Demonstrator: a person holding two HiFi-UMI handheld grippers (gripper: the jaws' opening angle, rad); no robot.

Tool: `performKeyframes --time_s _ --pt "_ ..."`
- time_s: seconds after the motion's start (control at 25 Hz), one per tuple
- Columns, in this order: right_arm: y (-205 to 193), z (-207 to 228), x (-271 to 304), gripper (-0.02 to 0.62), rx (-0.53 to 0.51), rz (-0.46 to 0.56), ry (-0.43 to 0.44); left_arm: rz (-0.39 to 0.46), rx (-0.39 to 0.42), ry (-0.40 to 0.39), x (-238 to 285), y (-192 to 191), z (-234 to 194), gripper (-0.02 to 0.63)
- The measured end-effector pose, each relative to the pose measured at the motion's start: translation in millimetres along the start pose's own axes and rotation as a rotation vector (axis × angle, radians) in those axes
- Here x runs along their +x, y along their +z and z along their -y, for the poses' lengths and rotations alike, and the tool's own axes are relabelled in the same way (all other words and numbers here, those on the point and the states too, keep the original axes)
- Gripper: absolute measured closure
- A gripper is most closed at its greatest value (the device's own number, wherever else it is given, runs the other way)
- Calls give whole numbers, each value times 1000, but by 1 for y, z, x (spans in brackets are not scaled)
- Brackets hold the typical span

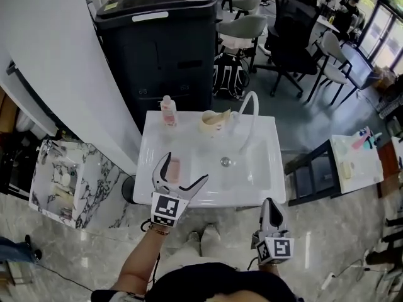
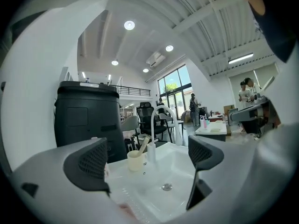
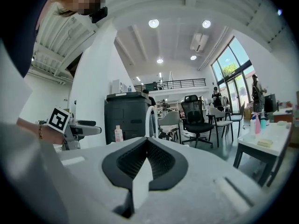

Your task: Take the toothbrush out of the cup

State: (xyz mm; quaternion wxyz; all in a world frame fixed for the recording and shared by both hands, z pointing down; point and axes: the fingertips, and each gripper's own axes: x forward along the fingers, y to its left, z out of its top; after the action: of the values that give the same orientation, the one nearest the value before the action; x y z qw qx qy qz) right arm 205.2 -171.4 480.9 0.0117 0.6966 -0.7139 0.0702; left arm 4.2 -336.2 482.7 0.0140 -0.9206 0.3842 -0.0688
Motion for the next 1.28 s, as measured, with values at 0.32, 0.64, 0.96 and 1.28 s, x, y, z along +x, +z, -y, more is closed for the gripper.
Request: performKeyframes --time_s 0.32,0.64,0.96,1.28 --pt "8 56 6 592 9 -4 -123 -65 38 2 105 -16 -5 86" --pt "11 94 11 593 23 -10 -208 -142 66 -14 187 -37 -11 87" --pt "13 133 2 593 24 -24 -294 -273 88 -38 258 -70 -18 87" --pt "3 153 -7 592 38 -48 -343 -313 70 -14 295 -89 -27 252"
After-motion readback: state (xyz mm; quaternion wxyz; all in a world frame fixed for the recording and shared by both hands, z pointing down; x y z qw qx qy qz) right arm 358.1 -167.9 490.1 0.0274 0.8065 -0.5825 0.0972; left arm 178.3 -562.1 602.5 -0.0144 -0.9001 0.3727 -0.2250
